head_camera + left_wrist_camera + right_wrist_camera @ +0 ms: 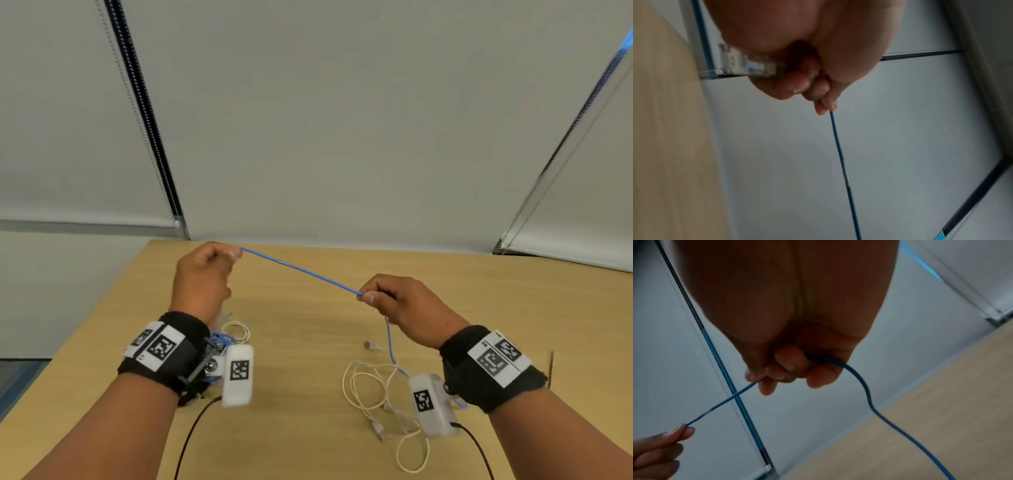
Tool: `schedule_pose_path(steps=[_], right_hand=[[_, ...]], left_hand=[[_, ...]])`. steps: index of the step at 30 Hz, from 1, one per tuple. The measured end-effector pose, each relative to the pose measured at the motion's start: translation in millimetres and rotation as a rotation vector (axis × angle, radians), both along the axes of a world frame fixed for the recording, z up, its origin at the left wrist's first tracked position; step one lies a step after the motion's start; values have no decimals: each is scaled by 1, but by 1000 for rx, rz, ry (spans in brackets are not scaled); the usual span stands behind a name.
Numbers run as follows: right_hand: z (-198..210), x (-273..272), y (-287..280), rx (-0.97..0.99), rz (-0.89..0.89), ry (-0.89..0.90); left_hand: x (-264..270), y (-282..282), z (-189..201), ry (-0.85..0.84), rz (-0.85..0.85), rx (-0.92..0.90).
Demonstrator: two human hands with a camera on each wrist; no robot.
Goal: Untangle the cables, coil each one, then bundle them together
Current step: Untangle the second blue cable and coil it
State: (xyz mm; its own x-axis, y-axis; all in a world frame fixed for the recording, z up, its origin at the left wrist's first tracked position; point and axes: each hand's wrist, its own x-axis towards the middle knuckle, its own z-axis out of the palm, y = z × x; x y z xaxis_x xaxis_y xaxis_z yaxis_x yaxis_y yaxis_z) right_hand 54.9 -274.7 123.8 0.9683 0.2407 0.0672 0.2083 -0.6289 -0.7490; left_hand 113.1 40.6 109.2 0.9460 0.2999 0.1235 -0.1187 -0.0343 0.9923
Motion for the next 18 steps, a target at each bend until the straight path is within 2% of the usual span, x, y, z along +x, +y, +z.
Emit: schedule_pose_path(steps=[3, 6, 9, 13, 15, 18], right_hand=[[-2, -2, -16, -147, -116, -44], [-7, -6, -19, -307, -191, -55], [-3, -12, -10, -208, -203, -217], [10, -18, 20, -148, -30, -303], [12, -19, 28, -125, 11, -274], [13, -18, 21, 44, -4, -143]], left_hand=[[6, -6, 3, -6, 0, 10], [-2, -28, -2, 23, -128, 106], [-15, -55, -4, 26, -307, 160], [-37, -85, 4, 18, -639, 220], [-43, -90, 12, 10, -719, 147], [-46, -83, 21, 55, -741, -141]])
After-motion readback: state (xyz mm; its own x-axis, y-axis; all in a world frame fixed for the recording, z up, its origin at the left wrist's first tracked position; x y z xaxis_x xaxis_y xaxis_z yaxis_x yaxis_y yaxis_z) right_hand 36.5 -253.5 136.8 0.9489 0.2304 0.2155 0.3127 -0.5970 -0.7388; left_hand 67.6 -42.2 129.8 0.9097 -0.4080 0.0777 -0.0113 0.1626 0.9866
